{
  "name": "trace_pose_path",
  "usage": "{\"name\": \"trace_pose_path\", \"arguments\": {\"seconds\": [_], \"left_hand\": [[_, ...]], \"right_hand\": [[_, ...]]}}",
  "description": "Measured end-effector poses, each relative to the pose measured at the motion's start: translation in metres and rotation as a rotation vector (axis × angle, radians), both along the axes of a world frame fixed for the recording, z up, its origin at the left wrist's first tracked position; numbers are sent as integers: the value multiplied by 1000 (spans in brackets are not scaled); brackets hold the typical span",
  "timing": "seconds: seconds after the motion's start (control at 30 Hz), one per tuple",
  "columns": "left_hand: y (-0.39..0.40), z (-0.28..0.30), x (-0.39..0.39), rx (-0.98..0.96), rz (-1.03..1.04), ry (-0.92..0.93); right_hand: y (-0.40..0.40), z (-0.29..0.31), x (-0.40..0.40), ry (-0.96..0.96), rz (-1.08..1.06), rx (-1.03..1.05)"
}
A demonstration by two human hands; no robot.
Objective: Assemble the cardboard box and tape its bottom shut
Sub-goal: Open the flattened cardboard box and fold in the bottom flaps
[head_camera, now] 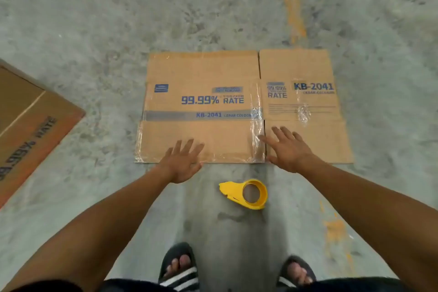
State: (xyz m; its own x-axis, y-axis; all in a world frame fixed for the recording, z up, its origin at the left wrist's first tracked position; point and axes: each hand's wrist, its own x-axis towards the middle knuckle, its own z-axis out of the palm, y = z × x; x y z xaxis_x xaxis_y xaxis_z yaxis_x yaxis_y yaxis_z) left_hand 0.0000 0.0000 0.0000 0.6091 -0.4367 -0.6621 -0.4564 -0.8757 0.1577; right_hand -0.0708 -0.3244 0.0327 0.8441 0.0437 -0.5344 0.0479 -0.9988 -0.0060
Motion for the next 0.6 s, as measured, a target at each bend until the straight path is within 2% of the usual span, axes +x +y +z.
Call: {"name": "trace_pose_path", "arguments": {"seconds": [0.1, 0.27, 0.47, 0.6], "left_hand": [[-3, -36, 11, 95, -145, -18], [1, -56, 31, 177, -352, -110], [5, -58, 32, 180, -404, -172], [0, -51, 33, 155, -397, -166]], "right_hand": [[-2, -38, 9, -23, 199, -118], [-14, -85, 19, 32, 313, -207], [-13, -81, 22, 107, 392, -187], [-7, -80, 9, 69, 409, -207]]}}
